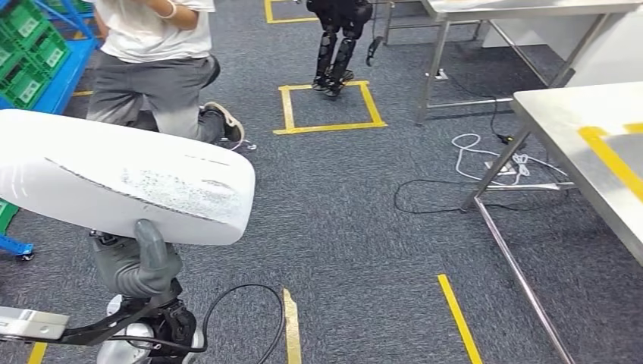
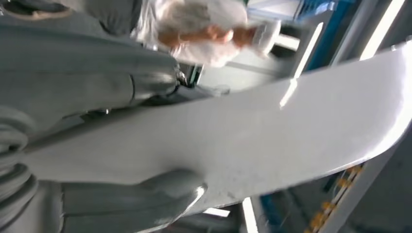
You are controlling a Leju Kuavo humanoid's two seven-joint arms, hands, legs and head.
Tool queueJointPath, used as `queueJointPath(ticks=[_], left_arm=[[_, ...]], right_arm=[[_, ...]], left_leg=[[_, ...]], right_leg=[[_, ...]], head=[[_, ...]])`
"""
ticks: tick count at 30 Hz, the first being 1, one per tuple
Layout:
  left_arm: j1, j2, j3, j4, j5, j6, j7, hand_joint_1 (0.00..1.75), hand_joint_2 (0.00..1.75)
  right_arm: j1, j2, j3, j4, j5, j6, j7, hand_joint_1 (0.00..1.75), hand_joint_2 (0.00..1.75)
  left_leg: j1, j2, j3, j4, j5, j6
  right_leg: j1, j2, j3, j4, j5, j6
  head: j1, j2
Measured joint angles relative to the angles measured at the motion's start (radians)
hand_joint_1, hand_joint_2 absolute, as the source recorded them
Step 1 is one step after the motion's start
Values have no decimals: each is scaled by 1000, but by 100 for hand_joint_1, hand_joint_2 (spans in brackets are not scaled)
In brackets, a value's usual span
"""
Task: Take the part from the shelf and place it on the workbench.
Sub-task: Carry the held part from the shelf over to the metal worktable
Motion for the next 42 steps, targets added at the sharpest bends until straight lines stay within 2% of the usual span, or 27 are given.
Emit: queueJointPath(ticks=[2,3,4,6,8,10,11,12,13,14,16,18,19,20,22,24,25,27,29,31,32,33,34,36,38,40,42], left_arm=[[-3,0,0,8,0,5,0,175,175],[-4,0,0,13,0,7,0,175,175],[-6,0,0,16,0,8,0,175,175],[-9,0,0,20,0,8,0,175,175],[-12,0,0,23,0,8,0,175,175],[-15,0,-1,25,0,8,0,175,175],[-16,-1,-2,26,0,8,0,175,175],[-18,-2,-3,27,0,8,0,175,175],[-20,-2,-4,27,0,8,0,175,175],[-21,-3,-5,27,-1,8,0,175,175],[-22,-3,-6,29,-1,8,0,175,175],[-22,-3,-6,32,-1,8,0,175,175],[-22,-3,-6,33,-1,8,0,175,175],[-23,-3,-6,34,-1,8,0,175,175],[-23,-3,-6,35,-1,8,0,175,175],[-24,-3,-6,35,-1,8,0,175,175],[-25,-2,-6,35,-1,8,0,175,175],[-28,-2,-9,37,0,12,0,175,175],[-31,0,-15,38,-3,26,0,175,175],[-31,5,-23,39,-11,47,0,175,175],[-29,8,-26,39,-14,58,0,175,175],[-26,10,-28,39,-17,68,0,175,175],[-23,13,-31,39,-19,77,0,175,175],[-18,17,-40,38,-26,100,0,175,175],[-4,22,-46,28,-44,155,0,175,175],[31,31,-51,0,-57,224,0,175,175],[61,44,-62,-30,-58,267,-1,175,175]], right_arm=[[-1,1,-4,0,-2,1,-1,0,175],[0,2,-6,0,-2,1,-1,0,175],[2,2,-8,0,-2,1,-1,0,175],[4,2,-12,0,-3,1,-1,0,175],[3,4,-15,0,-3,2,-2,0,175],[3,6,-17,0,-3,3,-2,0,175],[4,6,-18,0,-3,3,-2,0,175],[7,7,-18,0,-3,3,-2,0,175],[9,7,-18,0,-3,3,-2,0,175],[10,7,-19,0,-3,3,-2,0,175],[7,7,-19,0,-3,3,-2,0,175],[6,7,-19,0,-3,3,-3,0,175],[7,7,-19,0,-3,3,-3,0,175],[8,7,-19,0,-3,3,-3,0,175],[8,7,-19,-1,-3,3,-3,0,175],[5,8,-19,-1,-3,3,-1,0,175],[4,8,-19,-1,-3,3,2,0,175],[6,8,-20,-1,-2,-4,17,0,175],[7,8,-23,-1,1,-16,37,0,175],[6,8,-27,-2,6,-21,45,0,175],[5,8,-29,-2,10,-20,46,0,175],[3,7,-30,-2,15,-17,46,0,175],[3,7,-31,-2,22,-13,46,0,175],[1,7,-33,-2,40,-10,49,0,175],[-5,8,-29,-1,78,-39,85,0,175],[-13,8,-20,-1,115,-85,151,0,175],[-14,8,-14,-1,127,-105,200,0,175]], left_leg=[[0,-29,-62,137,-55,1],[-1,-34,-81,174,-59,4],[-2,-37,-85,174,-43,8],[-3,-60,-40,61,34,19],[-3,-109,10,-62,84,28],[-5,-130,24,-101,86,31],[-6,-121,26,-108,88,33],[-5,-109,27,-114,92,36],[-4,-96,30,-121,96,41],[-2,-81,32,-129,100,45],[-3,-49,33,-134,103,49],[-4,-16,32,-134,101,49],[-4,-1,32,-133,100,48],[-3,12,32,-133,98,46],[-4,35,36,-132,93,39],[-8,53,40,-129,89,29],[-10,60,41,-128,88,24],[-8,71,45,-126,84,14],[-3,38,35,-90,54,4],[0,-13,-14,24,-8,1],[0,-26,-47,95,-37,2],[0,-32,-74,148,-50,5],[-1,-34,-87,168,-44,8],[-4,-48,-62,95,20,20],[-6,-95,-10,-37,83,32],[-7,-124,17,-103,96,36],[-8,-110,21,-115,96,38]], right_leg=[[3,29,-1,1,1,-5],[6,45,-1,1,2,-5],[8,61,0,2,2,-6],[10,93,2,5,2,-6],[10,120,-2,9,3,-2],[5,142,-13,9,8,8],[3,153,-21,7,12,15],[2,151,-26,8,12,21],[3,130,-35,19,4,25],[5,101,-52,48,-14,29],[5,38,-110,165,-76,35],[1,20,-162,272,-115,43],[-1,17,-162,278,-108,46],[-4,11,-140,241,-84,48],[-4,-24,-57,99,-28,49],[0,-52,-3,8,-6,41],[4,-52,1,0,-9,34],[3,-31,0,0,-4,20],[0,-10,2,-2,-2,8],[1,13,4,-4,0,0],[3,26,4,-4,0,-2],[5,41,4,-3,0,-4],[7,57,4,-3,1,-5],[10,89,6,-1,1,-5],[10,117,5,2,1,-4],[7,143,-4,3,3,4],[4,158,-14,2,6,17]], head=[[-2,0],[-3,0],[-2,0],[-2,0],[-2,0],[-3,0],[-3,0],[-3,0],[-1,0],[3,0],[8,0],[8,0],[8,0],[8,0],[9,0],[7,0],[6,0],[4,0],[3,0],[0,0],[0,0],[0,0],[0,0],[0,0],[0,0],[0,0],[-1,0]])
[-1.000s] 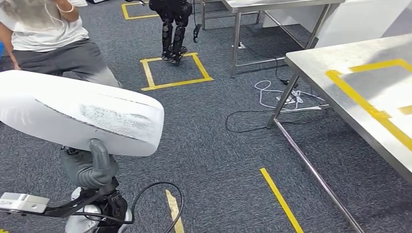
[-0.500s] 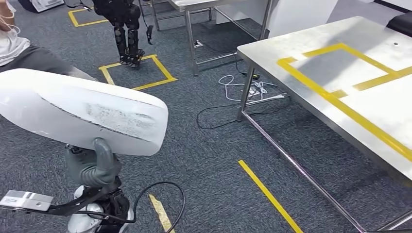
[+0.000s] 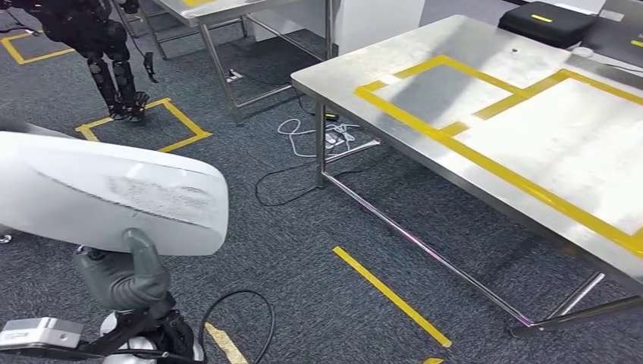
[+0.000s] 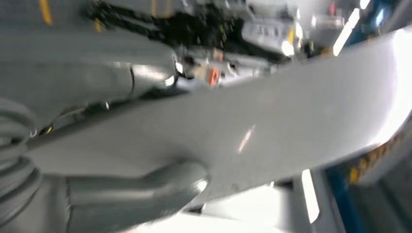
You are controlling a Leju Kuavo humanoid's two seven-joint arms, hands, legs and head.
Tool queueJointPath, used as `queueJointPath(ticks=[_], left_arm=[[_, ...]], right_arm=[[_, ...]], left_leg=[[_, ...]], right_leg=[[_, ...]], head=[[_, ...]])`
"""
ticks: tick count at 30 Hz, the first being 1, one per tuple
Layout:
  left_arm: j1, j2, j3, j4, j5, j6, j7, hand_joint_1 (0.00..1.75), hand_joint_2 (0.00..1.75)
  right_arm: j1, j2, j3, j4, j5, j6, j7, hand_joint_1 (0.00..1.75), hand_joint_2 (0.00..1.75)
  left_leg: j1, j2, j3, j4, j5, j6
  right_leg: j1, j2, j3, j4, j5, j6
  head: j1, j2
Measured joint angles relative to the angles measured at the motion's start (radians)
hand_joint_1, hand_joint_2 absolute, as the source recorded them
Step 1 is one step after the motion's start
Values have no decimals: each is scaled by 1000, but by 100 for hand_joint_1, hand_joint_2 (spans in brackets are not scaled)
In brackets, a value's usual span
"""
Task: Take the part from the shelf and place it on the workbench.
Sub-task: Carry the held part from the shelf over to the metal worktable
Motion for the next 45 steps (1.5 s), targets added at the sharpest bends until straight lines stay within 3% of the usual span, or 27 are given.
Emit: queueJointPath(ticks=[2,4,6,7,8,10,12,13,17,19,21,22,23,24,26,27,29,32,34,36,37,38,39,41,42,43,45], left_arm=[[11,10,-17,-19,0,22,0,175,175],[17,18,-32,-33,2,34,-1,175,175],[20,26,-41,-39,7,35,-2,175,175],[20,28,-44,-39,9,35,-2,175,175],[20,30,-48,-39,9,34,-2,175,175],[19,33,-54,-41,9,36,-2,175,175],[19,35,-60,-45,8,39,-2,175,175],[18,36,-63,-47,7,40,-2,175,175],[17,39,-69,-50,6,41,-2,175,175],[17,41,-71,-52,5,41,-2,175,175],[18,45,-71,-53,5,42,-2,175,175],[18,47,-71,-53,6,43,-2,175,175],[19,48,-71,-53,6,44,-2,175,175],[19,50,-72,-53,6,46,-2,175,175],[19,52,-74,-53,6,52,-2,175,175],[18,53,-75,-54,6,55,-2,175,175],[19,56,-77,-55,7,57,-2,175,175],[18,58,-79,-56,8,51,-2,175,175],[17,58,-82,-56,8,48,-2,175,175],[16,59,-85,-56,8,47,-2,175,175],[16,60,-85,-56,8,47,-2,175,175],[16,60,-85,-56,8,47,-2,175,175],[17,60,-86,-56,8,47,-2,175,175],[16,61,-86,-56,8,47,-2,175,175],[16,61,-86,-56,8,47,-2,175,175],[16,61,-86,-56,8,47,-2,175,175],[16,61,-86,-56,8,47,-2,175,175]], right_arm=[[-1,-1,1,0,7,2,21,0,175],[-10,-1,6,0,19,11,42,0,175],[-17,-2,12,0,28,28,67,0,175],[-17,-4,15,0,32,38,74,0,175],[-17,-5,17,0,36,44,77,0,175],[-17,-7,22,0,43,50,71,0,175],[-20,-9,25,0,47,53,59,0,175],[-21,-10,26,0,47,56,54,0,175],[-20,-13,29,0,52,66,49,0,175],[-20,-14,30,0,55,68,49,0,175],[-21,-15,31,0,56,70,49,0,175],[-21,-15,31,0,57,70,50,0,175],[-20,-15,31,0,57,70,53,0,175],[-20,-15,31,0,59,67,58,0,175],[-20,-15,31,0,62,61,70,0,175],[-20,-15,31,0,64,58,73,0,175],[-20,-15,31,0,66,57,74,0,175],[-19,-15,32,0,70,63,72,0,175],[-20,-15,34,0,74,65,70,0,175],[-19,-15,37,0,75,66,70,0,175],[-17,-15,38,1,76,67,70,0,175],[-16,-15,40,1,76,68,70,0,175],[-15,-15,40,1,76,68,70,0,175],[-16,-15,41,1,77,69,70,0,175],[-17,-15,41,1,77,69,70,0,175],[-19,-15,42,1,77,69,70,0,175],[-18,-16,43,1,77,69,70,0,175]], left_leg=[[3,18,3,-12,6,7],[4,40,4,-18,8,13],[2,60,4,-18,6,15],[3,67,4,-18,5,15],[3,72,4,-17,4,13],[4,78,7,-16,1,8],[0,80,9,-12,-4,-2],[-2,81,10,-10,-6,-7],[3,80,6,13,-25,-26],[5,78,-36,110,-76,-33],[6,77,-107,248,-127,-36],[6,77,-132,288,-131,-36],[6,76,-141,292,-115,-35],[6,76,-130,256,-80,-32],[5,74,-79,126,0,-26],[4,72,-55,69,20,-23],[1,68,-38,22,21,-19],[3,69,-36,11,21,-6],[6,72,-33,5,22,4],[4,74,-33,5,20,9],[3,75,-32,5,19,10],[3,75,-31,6,18,11],[3,74,-30,6,17,11],[2,74,-25,6,14,8],[0,73,-24,7,12,4],[-1,74,-24,8,11,0],[-3,74,-25,9,12,-10]], right_leg=[[3,-46,-18,22,-19,9],[4,-115,-66,117,-78,18],[-2,-137,-123,238,-131,29],[-5,-139,-134,265,-135,34],[-8,-140,-125,254,-121,38],[-14,-147,-57,137,-61,42],[-13,-154,10,24,-27,36],[-12,-155,25,2,-26,30],[-9,-151,37,-6,-29,2],[-10,-150,45,-9,-32,-10],[-9,-148,51,-8,-37,-18],[-8,-146,54,-8,-40,-19],[-7,-143,58,-8,-42,-19],[-7,-140,63,-8,-46,-19],[-5,-133,71,-7,-54,-13],[-4,-131,73,-5,-59,-8],[-1,-129,70,-3,-63,3],[-5,-133,63,6,-75,18],[-5,-137,21,85,-119,25],[-6,-139,-53,224,-174,30],[-6,-139,-82,273,-183,32],[-6,-139,-95,288,-174,32],[-6,-139,-87,260,-145,32],[-5,-143,-28,124,-71,27],[-4,-145,3,61,-48,23],[-3,-147,24,21,-38,19],[1,-146,35,4,-38,10]], head=[[3,0],[7,0],[8,0],[8,0],[9,0],[9,0],[8,0],[8,0],[5,0],[3,0],[3,0],[2,0],[3,0],[3,0],[3,0],[3,0],[3,0],[4,0],[7,0],[9,0],[9,0],[10,0],[9,0],[10,0],[9,0],[9,0],[8,0]])
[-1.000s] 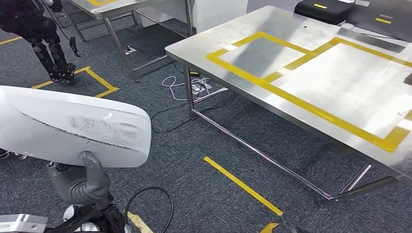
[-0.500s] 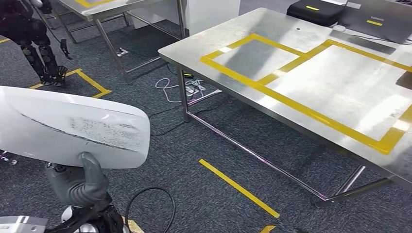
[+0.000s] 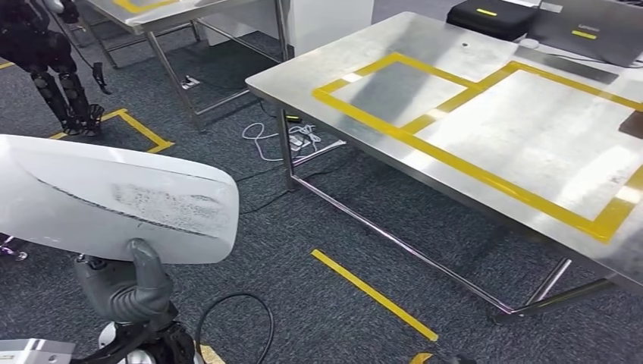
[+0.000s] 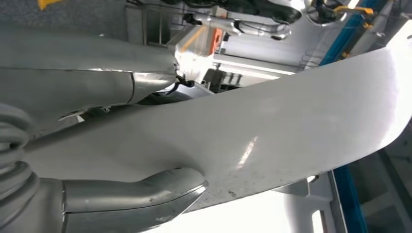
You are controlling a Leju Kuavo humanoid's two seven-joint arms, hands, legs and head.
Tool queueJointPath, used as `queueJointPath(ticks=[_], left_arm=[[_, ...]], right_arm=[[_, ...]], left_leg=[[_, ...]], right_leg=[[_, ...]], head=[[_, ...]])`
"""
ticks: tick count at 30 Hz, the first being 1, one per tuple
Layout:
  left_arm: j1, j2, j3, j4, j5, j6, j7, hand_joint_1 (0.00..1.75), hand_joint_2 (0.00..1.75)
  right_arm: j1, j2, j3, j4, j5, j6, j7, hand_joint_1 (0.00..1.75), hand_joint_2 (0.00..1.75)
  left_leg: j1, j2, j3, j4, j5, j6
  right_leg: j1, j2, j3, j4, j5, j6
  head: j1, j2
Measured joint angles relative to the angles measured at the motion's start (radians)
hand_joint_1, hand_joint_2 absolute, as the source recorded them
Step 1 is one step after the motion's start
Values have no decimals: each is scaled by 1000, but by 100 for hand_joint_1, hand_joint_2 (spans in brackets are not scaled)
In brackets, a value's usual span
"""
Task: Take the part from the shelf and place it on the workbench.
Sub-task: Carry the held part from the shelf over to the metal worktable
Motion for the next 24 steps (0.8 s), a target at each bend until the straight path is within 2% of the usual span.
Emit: queueJointPath(ticks=[2,3,4,6,7,8,9,11,12,13,14,16,18,19,21,22,23,24], left_arm=[[0,0,0,0,0,0,0,175,175],[0,0,0,0,0,0,0,175,175],[0,1,0,0,0,0,0,175,175],[0,3,0,0,0,0,0,175,175],[1,4,0,0,1,0,0,175,175],[1,5,0,0,1,0,0,175,175],[1,6,0,0,1,0,0,175,175],[1,7,0,0,1,0,0,175,175],[1,8,0,0,2,0,0,175,175],[0,8,0,0,2,0,0,175,175],[1,8,1,0,3,1,0,175,175],[2,8,2,0,3,1,0,175,175],[3,8,3,0,4,-2,0,175,175],[3,8,3,0,6,-5,0,175,175],[6,8,4,0,15,-19,0,175,175],[8,8,5,0,19,-28,0,175,175],[9,8,7,1,22,-38,0,175,175],[10,7,9,1,22,-46,0,175,175]], right_arm=[[3,0,2,0,0,0,0,0,175],[3,0,2,0,0,0,0,0,175],[2,0,3,0,0,0,0,0,175],[1,-1,3,0,0,0,1,0,175],[1,-1,3,0,0,0,1,0,175],[2,-1,3,0,0,0,2,0,175],[2,-1,3,0,0,0,3,0,175],[2,-1,3,0,0,-1,4,0,175],[1,-1,3,0,0,-1,4,0,175],[1,-1,3,0,0,-1,4,0,175],[0,-1,3,0,0,-1,4,0,175],[-1,-1,3,0,1,2,4,0,175],[0,-1,4,0,6,8,3,0,175],[0,-1,5,0,10,14,3,0,175],[1,-1,9,0,24,26,7,0,175],[3,-1,12,0,31,32,11,0,175],[5,-1,16,1,38,37,14,0,175],[8,0,19,1,44,42,17,0,175]], left_leg=[[3,0,-1,7,-7,-10],[4,-1,-10,29,-23,-15],[5,-2,-29,75,-51,-20],[6,-3,-88,211,-115,-27],[7,-3,-115,267,-134,-29],[7,-3,-127,291,-133,-29],[7,-3,-120,275,-113,-28],[8,-3,-64,152,-40,-24],[7,-4,-33,85,-15,-21],[7,-4,-12,38,-1,-18],[5,-5,-2,13,1,-15],[4,-6,-1,4,-3,-6],[6,-5,2,-2,-1,5],[8,-4,3,-4,1,11],[8,-3,3,-4,0,16],[7,-2,3,-4,-1,18],[6,-2,4,-4,-1,19],[6,-3,5,-4,-3,19]], right_leg=[[-2,0,2,-4,4,-11],[-3,0,4,-7,6,-17],[-5,-1,6,-9,7,-23],[-4,-1,8,-9,5,-29],[-4,-1,9,-9,5,-30],[-4,0,10,-9,4,-31],[-4,1,12,-9,3,-31],[-4,5,18,-8,-1,-28],[-2,7,19,-7,-4,-25],[0,8,19,-5,-6,-20],[2,9,17,-4,-7,-15],[1,9,15,-5,-7,-5],[-1,7,4,13,-23,5],[-1,7,-13,46,-43,8],[-2,6,-78,173,-103,13],[-3,6,-113,239,-124,14],[-3,6,-139,284,-131,15],[-4,6,-146,286,-115,16]], head=[[0,0],[-1,0],[-2,0],[-3,0],[-3,0],[-3,0],[-3,0],[-3,0],[-3,0],[-2,0],[-2,0],[-1,0],[0,0],[2,0],[5,0],[5,0],[5,0],[5,0]])
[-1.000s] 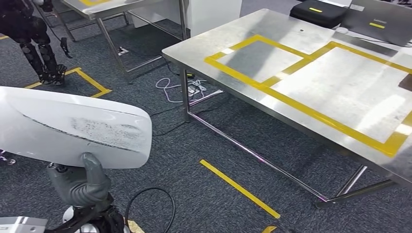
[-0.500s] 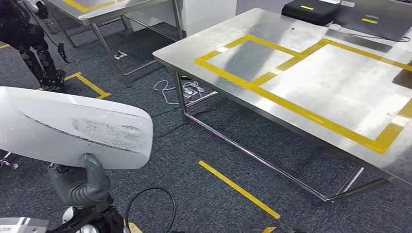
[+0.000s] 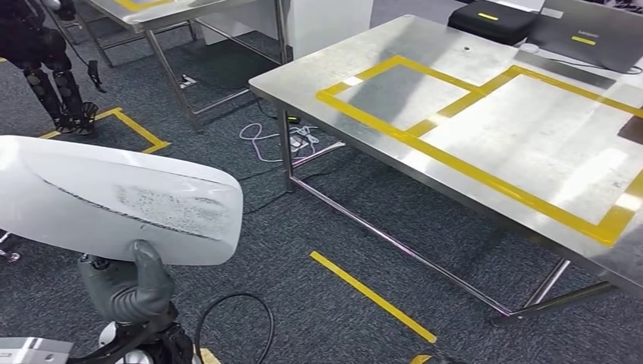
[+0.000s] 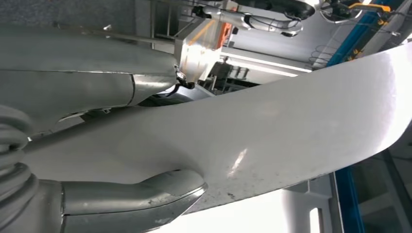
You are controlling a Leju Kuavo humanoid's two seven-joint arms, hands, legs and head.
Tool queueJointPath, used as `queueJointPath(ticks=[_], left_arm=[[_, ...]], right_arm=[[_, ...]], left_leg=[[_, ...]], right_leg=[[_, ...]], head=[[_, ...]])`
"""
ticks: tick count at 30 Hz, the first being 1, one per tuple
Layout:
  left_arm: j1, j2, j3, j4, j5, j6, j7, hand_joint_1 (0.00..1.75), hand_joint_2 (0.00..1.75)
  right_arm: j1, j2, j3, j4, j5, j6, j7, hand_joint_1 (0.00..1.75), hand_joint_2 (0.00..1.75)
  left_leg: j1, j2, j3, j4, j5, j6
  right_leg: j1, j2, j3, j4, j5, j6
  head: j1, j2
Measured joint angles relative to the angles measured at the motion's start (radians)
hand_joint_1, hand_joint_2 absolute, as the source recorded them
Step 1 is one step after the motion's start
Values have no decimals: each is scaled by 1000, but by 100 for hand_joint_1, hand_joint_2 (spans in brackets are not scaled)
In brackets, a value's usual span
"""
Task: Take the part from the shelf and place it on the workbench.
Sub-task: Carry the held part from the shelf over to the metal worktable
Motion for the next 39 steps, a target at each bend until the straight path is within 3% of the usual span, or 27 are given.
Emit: queueJointPath(ticks=[2,4,6,9,11,13,15,16,18,19,21,25,26,28,30,31,32,34,35,36,39], left_arm=[[1,-3,4,1,0,-11,0,175,175],[1,-8,8,1,-1,-15,0,175,175],[2,-11,11,0,-1,-19,0,175,175],[2,-15,16,0,-2,-23,0,175,175],[2,-17,19,0,-2,-23,0,175,175],[4,-17,20,0,-1,-23,0,175,175],[7,-17,22,0,0,-24,0,175,175],[8,-17,23,0,1,-25,0,175,175],[8,-18,25,0,0,-26,0,175,175],[8,-19,25,0,0,-26,0,175,175],[7,-22,26,0,-1,-26,0,175,175],[5,-29,28,0,-2,-26,0,175,175],[5,-31,28,0,-3,-26,0,175,175],[3,-34,28,0,-3,-26,0,175,175],[4,-34,28,0,-3,-26,0,175,175],[4,-34,28,0,-3,-26,0,175,175],[4,-34,28,0,-3,-26,0,175,175],[4,-34,28,1,-3,-26,0,175,175],[3,-34,28,1,-3,-26,0,175,175],[2,-34,29,1,-3,-26,0,175,175],[-1,-34,29,2,-4,-26,1,175,175]], right_arm=[[2,0,7,0,9,9,1,0,175],[1,0,11,1,16,20,1,0,175],[0,0,15,1,22,29,-2,0,175],[6,0,19,1,28,35,-6,0,175],[6,0,20,1,29,36,-8,0,175],[5,0,22,2,30,36,-8,0,175],[6,0,25,2,30,36,-8,0,175],[7,0,26,2,31,36,-8,0,175],[7,0,26,2,33,36,-9,0,175],[7,1,26,3,33,36,-9,0,175],[4,2,27,4,35,36,-10,0,175],[2,2,27,4,37,36,-12,0,175],[0,2,27,4,38,36,-12,0,175],[-2,2,27,4,38,36,-13,0,175],[2,2,27,4,39,36,-13,0,175],[4,2,27,4,40,36,-13,0,175],[5,2,27,4,40,36,-13,0,175],[7,2,27,5,40,36,-13,0,175],[7,2,27,6,40,36,-12,0,175],[7,2,27,6,40,36,-12,0,175],[8,2,27,7,41,36,-12,0,175]], left_leg=[[0,-2,4,0,-3,-2],[-2,-3,7,2,-8,-9],[-5,-2,6,3,-10,-18],[-2,-2,6,12,-19,-34],[0,-2,-24,87,-59,-43],[0,-3,-89,219,-112,-46],[0,-3,-132,288,-117,-45],[-1,-3,-129,270,-92,-41],[-5,-3,-83,152,-15,-28],[-9,-3,-55,89,8,-21],[-15,-3,-24,22,12,-10],[-10,-7,5,-7,-3,7],[-8,-7,15,-10,-6,12],[-8,-5,24,-11,-16,17],[-8,-6,37,-11,-30,16],[-8,-7,48,-11,-39,15],[-7,-8,62,-11,-50,12],[-7,-8,90,-9,-75,2],[-7,-7,99,-9,-87,-4],[-7,-7,105,-9,-96,-11],[-2,-7,113,5,-96,-29]], right_leg=[[-1,-1,42,-101,71,-2],[-1,-5,104,-231,117,-8],[3,-6,130,-279,120,-15],[3,-6,139,-286,121,-33],[0,-6,149,-291,118,-45],[2,-7,158,-291,110,-53],[5,-6,168,-290,102,-56],[7,-4,175,-290,97,-56],[9,-2,188,-291,85,-53],[10,0,193,-291,78,-49],[12,0,197,-293,69,-39],[10,-4,199,-260,57,-14],[9,-4,177,-221,39,-11],[5,-4,95,-95,-8,-2],[-1,-4,16,-7,-30,7],[-4,-4,1,-13,-16,10],[-8,-5,4,-52,16,13],[-12,-9,33,-176,107,15],[-11,-10,49,-222,133,9],[-9,-10,58,-246,148,0],[-2,-7,80,-258,141,-30]], head=[[0,0],[-1,0],[-2,0],[-3,0],[-5,0],[-7,0],[-7,0],[-7,0],[-7,0],[-6,0],[-6,0],[-4,0],[-2,0],[0,0],[0,0],[1,0],[1,0],[1,0],[1,0],[0,0],[0,0]])
